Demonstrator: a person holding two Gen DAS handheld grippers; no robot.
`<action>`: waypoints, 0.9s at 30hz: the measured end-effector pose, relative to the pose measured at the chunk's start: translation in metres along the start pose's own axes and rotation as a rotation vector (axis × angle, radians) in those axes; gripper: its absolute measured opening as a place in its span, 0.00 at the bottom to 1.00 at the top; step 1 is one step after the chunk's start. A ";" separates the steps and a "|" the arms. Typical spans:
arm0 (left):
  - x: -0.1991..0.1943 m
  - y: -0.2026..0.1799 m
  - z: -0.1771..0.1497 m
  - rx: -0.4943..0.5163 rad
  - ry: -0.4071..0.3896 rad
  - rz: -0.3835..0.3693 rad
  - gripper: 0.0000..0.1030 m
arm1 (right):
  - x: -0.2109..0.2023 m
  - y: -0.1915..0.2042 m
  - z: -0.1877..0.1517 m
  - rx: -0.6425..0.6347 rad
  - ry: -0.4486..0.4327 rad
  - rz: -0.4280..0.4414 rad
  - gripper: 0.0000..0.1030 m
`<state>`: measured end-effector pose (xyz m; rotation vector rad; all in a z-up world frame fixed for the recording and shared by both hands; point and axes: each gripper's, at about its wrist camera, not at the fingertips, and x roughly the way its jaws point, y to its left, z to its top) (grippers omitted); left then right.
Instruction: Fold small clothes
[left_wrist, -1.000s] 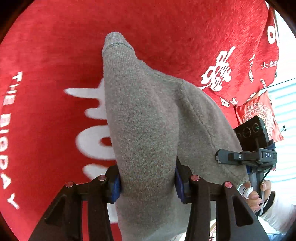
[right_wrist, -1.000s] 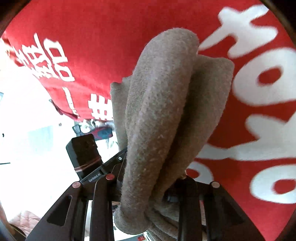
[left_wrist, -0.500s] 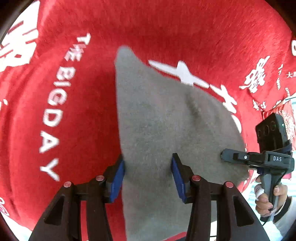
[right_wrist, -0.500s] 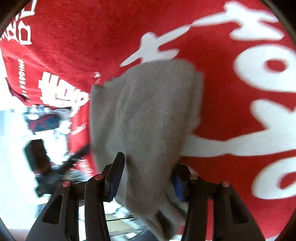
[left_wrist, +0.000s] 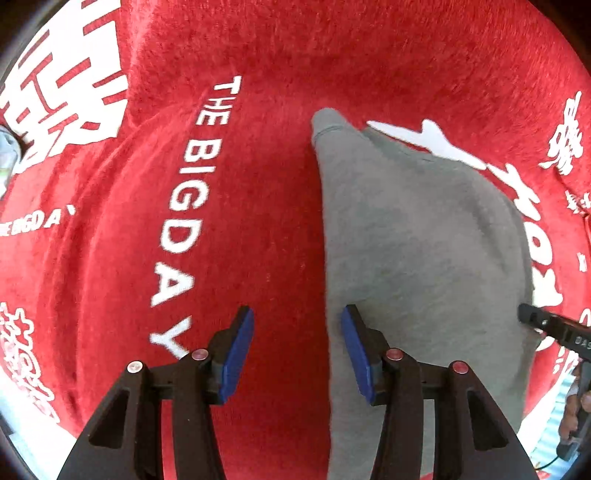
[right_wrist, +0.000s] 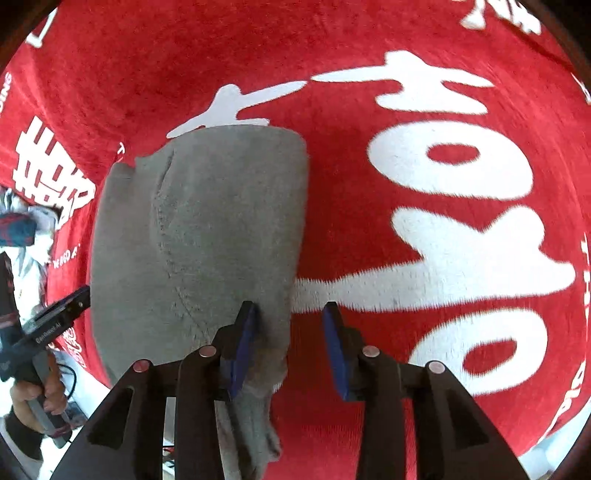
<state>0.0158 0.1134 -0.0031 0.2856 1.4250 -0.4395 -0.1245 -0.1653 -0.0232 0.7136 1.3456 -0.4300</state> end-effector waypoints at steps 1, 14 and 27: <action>-0.002 0.001 -0.001 0.004 0.006 0.013 0.50 | -0.003 -0.002 -0.002 0.016 0.007 0.003 0.39; -0.040 0.001 -0.028 -0.022 0.022 0.043 0.50 | -0.042 0.023 -0.043 0.051 0.022 0.039 0.41; -0.050 -0.008 -0.066 -0.053 0.127 0.062 0.50 | -0.006 0.008 -0.086 0.084 0.189 -0.058 0.45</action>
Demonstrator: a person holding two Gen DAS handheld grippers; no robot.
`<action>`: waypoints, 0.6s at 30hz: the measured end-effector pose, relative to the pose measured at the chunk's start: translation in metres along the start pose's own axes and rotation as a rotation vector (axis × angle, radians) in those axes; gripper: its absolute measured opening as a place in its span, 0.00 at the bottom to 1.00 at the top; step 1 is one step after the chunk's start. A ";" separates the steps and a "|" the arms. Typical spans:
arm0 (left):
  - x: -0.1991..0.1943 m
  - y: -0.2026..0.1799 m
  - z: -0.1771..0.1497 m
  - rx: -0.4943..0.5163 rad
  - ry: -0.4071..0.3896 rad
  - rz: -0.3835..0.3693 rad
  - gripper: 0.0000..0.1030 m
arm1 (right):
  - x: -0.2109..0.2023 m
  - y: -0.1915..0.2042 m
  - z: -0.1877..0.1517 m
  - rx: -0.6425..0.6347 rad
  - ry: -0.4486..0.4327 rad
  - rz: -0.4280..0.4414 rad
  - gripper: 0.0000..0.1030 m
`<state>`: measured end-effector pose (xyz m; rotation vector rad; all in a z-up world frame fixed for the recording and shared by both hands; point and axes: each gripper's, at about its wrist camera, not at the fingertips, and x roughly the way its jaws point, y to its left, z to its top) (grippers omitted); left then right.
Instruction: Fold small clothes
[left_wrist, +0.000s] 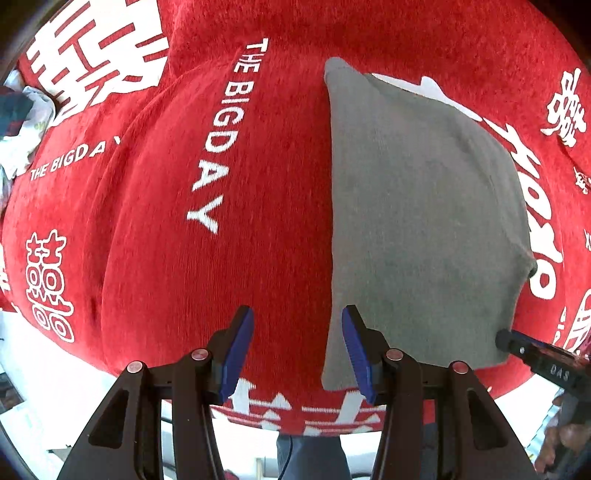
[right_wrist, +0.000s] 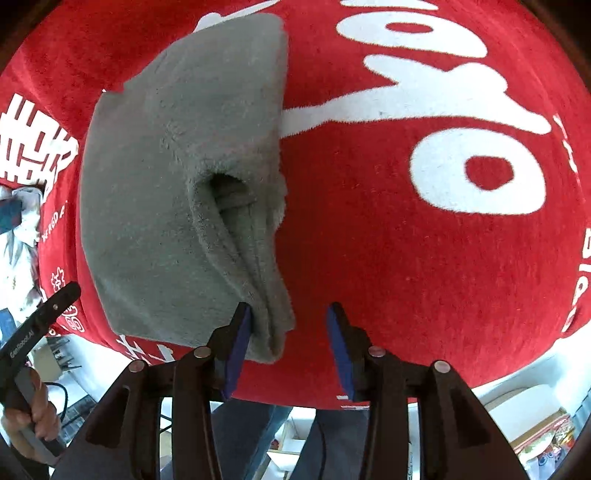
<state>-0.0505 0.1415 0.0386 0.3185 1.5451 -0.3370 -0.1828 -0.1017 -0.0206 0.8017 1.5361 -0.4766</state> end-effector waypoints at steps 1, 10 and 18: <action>-0.003 -0.001 -0.001 0.001 -0.001 0.000 0.50 | -0.004 0.001 0.000 -0.007 0.000 -0.004 0.46; -0.021 -0.010 -0.001 0.015 -0.009 -0.005 0.50 | -0.028 0.010 0.008 -0.014 -0.018 0.000 0.46; -0.033 -0.018 0.000 0.049 -0.005 -0.002 0.50 | -0.047 0.018 0.008 -0.020 -0.033 0.006 0.48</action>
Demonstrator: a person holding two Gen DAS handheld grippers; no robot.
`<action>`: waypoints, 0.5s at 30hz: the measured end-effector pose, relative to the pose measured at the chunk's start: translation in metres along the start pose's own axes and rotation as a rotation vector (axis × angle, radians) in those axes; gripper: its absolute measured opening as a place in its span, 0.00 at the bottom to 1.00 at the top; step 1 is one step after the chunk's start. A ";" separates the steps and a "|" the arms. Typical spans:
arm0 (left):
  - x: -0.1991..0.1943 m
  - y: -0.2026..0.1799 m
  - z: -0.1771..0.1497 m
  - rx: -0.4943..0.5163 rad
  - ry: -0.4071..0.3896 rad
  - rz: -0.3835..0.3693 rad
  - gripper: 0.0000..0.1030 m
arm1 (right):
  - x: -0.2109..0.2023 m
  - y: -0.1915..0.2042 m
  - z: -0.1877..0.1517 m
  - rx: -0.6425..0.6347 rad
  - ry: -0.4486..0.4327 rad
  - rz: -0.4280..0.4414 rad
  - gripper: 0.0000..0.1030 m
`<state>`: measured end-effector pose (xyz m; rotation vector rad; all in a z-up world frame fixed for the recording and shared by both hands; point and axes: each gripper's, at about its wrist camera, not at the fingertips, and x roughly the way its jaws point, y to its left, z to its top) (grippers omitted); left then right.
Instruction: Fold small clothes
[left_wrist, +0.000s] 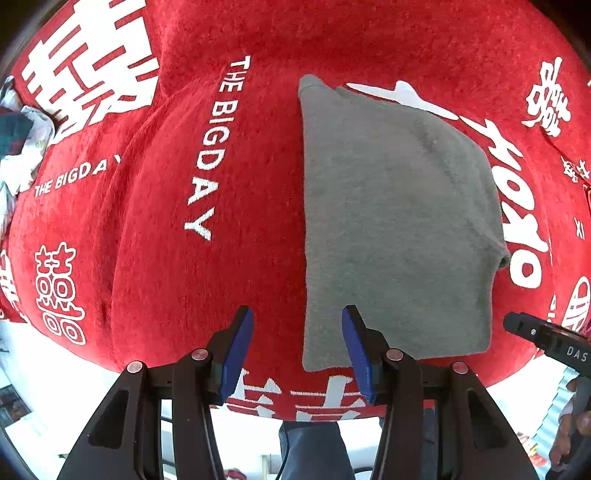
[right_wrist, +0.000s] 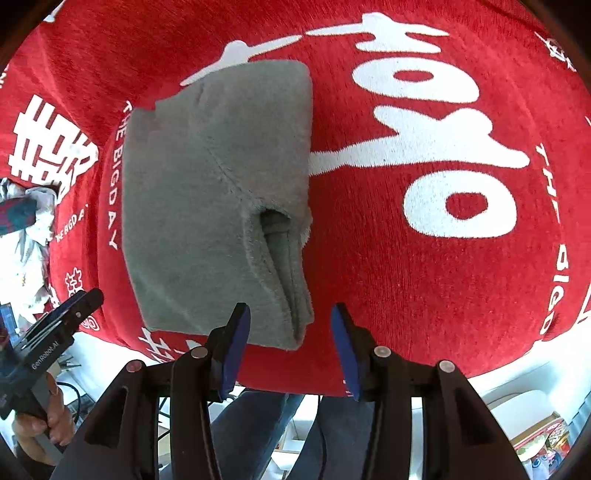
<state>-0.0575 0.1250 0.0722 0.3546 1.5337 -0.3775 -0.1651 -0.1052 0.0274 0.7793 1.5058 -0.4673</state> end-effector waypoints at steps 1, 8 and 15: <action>-0.002 -0.001 0.000 0.003 0.001 -0.003 0.50 | -0.002 0.001 0.000 0.000 -0.002 -0.001 0.48; -0.011 -0.005 -0.004 0.029 0.030 0.023 0.50 | -0.029 0.018 -0.005 -0.010 -0.027 -0.004 0.61; -0.043 -0.005 -0.005 0.053 -0.012 0.013 0.53 | -0.062 0.041 -0.005 -0.052 -0.072 -0.013 0.63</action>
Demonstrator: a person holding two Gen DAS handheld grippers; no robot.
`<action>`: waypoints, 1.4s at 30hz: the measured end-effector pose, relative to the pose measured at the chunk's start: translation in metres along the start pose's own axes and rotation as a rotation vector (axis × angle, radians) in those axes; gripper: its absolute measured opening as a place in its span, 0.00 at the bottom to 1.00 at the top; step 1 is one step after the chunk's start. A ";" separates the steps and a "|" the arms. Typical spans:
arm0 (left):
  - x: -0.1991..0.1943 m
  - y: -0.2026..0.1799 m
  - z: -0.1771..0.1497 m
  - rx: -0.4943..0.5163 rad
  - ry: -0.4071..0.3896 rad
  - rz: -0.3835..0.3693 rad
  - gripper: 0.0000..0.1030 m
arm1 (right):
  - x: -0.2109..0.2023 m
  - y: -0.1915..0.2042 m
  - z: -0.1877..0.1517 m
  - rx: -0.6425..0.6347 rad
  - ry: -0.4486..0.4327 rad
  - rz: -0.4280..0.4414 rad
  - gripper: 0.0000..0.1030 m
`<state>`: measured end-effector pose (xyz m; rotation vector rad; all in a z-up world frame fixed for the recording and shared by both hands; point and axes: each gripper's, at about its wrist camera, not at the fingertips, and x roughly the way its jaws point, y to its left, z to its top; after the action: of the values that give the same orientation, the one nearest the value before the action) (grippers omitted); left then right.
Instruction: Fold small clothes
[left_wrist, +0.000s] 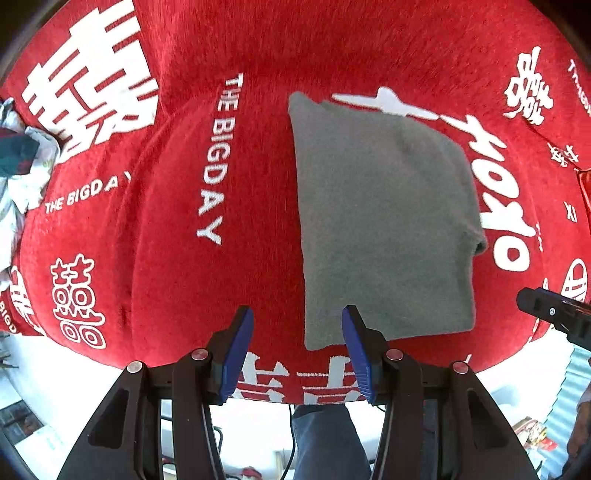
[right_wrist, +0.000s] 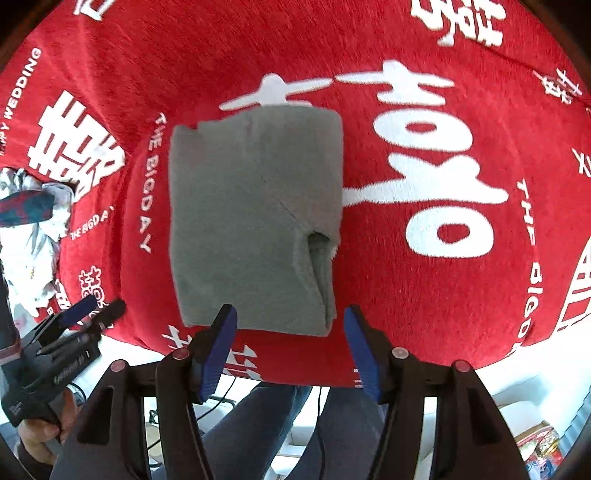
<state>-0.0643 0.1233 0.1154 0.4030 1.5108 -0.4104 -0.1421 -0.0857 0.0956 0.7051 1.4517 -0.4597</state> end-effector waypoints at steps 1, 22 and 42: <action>-0.005 0.000 0.001 0.003 -0.002 0.003 0.75 | -0.006 0.003 0.001 -0.002 -0.010 0.005 0.63; -0.088 -0.004 0.019 -0.004 -0.148 0.054 0.87 | -0.082 0.052 -0.001 -0.062 -0.158 -0.111 0.81; -0.120 -0.024 0.014 0.007 -0.195 0.047 0.87 | -0.102 0.056 -0.006 -0.049 -0.212 -0.195 0.87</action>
<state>-0.0666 0.0963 0.2353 0.3923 1.3080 -0.4062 -0.1176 -0.0542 0.2051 0.4625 1.3315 -0.6287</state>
